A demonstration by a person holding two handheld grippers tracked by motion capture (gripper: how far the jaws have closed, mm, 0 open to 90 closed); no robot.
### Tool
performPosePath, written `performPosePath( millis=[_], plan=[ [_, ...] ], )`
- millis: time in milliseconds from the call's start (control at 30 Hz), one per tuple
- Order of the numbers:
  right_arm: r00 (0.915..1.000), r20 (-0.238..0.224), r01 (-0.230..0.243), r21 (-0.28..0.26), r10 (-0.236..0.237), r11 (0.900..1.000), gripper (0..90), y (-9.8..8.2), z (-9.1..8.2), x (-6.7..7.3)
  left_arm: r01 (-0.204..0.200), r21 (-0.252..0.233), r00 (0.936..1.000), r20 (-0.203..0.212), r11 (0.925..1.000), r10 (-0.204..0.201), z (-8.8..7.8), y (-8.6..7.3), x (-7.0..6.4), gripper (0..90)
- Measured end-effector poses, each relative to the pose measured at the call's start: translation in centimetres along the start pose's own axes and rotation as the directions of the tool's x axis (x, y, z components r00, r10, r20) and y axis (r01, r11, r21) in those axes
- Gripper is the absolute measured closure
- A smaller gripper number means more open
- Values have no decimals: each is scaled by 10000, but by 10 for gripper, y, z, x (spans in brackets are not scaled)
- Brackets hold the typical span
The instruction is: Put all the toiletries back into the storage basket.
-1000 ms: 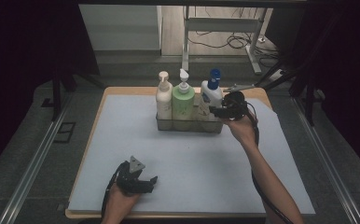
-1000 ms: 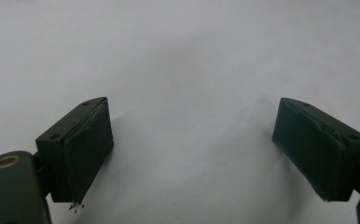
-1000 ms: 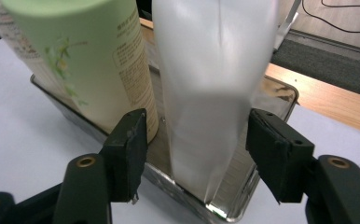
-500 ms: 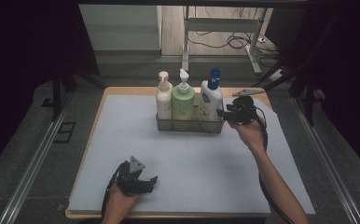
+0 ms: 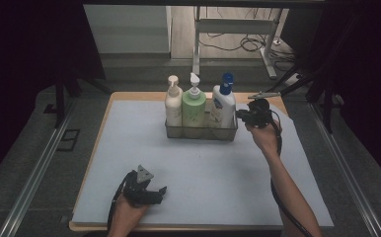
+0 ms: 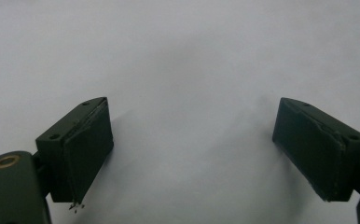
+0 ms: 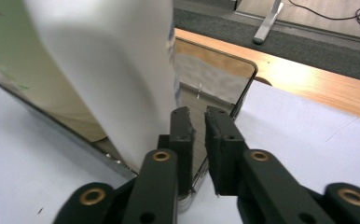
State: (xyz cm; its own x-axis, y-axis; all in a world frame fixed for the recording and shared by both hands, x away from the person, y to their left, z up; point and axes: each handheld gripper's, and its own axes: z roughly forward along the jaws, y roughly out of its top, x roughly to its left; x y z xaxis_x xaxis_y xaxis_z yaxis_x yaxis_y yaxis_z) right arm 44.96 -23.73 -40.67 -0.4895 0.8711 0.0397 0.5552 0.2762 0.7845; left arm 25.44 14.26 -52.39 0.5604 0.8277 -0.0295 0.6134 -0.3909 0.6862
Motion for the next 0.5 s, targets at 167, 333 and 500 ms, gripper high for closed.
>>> performPosePath(
  millis=[167,333,500],
  plan=[
    [9999,73,-83,39,82,10000,890,2,9,-3,0,0,10000,-1,10000,0,0,0,0,119],
    [9999,123,-29,174,27,9998,894,3,19,-3,2,-1,10000,0,10000,-2,0,0,0,118],
    [9999,77,-96,351,93,9993,894,-1,33,-2,-16,12,10000,-8,10000,16,0,0,0,119]
  ],
)
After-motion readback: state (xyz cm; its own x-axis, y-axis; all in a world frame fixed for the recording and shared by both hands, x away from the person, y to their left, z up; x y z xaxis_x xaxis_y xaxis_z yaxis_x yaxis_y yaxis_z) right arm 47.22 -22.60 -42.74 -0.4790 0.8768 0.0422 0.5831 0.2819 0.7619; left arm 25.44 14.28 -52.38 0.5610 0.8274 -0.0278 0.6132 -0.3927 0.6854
